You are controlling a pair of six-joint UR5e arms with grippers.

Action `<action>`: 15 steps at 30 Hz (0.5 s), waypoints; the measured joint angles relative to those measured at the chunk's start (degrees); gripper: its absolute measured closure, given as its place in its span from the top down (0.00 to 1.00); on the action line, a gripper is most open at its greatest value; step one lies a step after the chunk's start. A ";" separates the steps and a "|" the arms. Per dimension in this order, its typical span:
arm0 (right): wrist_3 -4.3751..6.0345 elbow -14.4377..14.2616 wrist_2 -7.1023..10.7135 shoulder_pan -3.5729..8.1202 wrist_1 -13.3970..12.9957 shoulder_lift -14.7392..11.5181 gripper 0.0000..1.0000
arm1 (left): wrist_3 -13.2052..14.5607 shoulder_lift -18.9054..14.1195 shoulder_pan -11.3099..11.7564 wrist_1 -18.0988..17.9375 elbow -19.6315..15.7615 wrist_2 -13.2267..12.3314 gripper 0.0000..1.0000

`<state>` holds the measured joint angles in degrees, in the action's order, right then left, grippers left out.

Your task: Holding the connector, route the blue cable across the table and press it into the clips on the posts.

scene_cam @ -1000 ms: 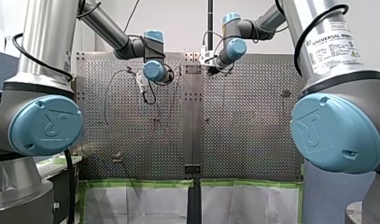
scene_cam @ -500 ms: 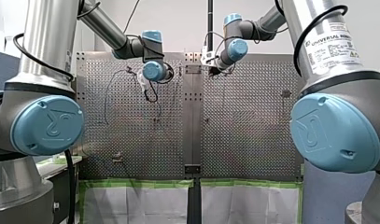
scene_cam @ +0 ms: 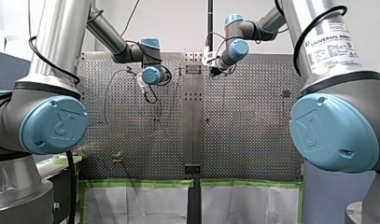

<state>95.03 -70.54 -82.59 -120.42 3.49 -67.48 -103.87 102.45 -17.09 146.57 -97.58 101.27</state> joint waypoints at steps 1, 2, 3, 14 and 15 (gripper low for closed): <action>0.00 -0.01 -0.01 0.11 -0.02 0.01 0.00 | -0.24 0.03 0.42 -0.02 0.21 -0.40 0.00; 0.00 0.00 -0.02 0.24 -0.08 0.02 0.00 | -0.51 0.06 0.97 -0.06 0.44 -0.94 0.00; 0.00 0.00 -0.03 0.42 -0.17 0.05 0.00 | -0.70 0.11 1.38 -0.10 0.61 -1.36 0.00; -0.07 0.00 0.06 1.52 -0.51 0.59 0.00 | -0.74 4.07 2.84 2.30 5.34 -5.27 0.00; -0.14 0.00 0.08 1.53 -0.53 0.63 0.00 | -0.74 4.28 2.84 2.35 5.75 -5.55 0.00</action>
<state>94.89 -70.54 -82.51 -118.89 2.97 -66.85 -104.62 106.73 -14.25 148.92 -91.83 95.72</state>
